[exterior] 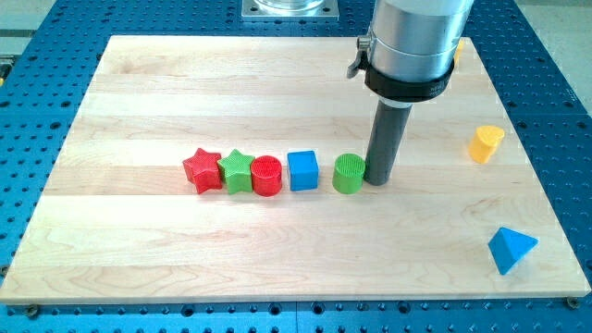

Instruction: Push the yellow heart towards the green circle

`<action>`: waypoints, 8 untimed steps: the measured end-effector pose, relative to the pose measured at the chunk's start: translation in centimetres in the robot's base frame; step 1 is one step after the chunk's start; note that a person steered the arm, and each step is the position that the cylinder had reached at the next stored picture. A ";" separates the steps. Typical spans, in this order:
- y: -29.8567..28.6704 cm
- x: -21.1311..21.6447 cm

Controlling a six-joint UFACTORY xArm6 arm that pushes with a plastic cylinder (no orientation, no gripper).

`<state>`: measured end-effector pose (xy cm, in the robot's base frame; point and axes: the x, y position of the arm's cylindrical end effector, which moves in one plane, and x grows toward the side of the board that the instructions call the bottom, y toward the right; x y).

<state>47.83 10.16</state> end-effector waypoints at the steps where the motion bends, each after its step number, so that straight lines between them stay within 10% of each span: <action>1: 0.1 0.0; 6: 21.7 0.6; 8: 19.5 -5.9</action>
<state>41.92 29.69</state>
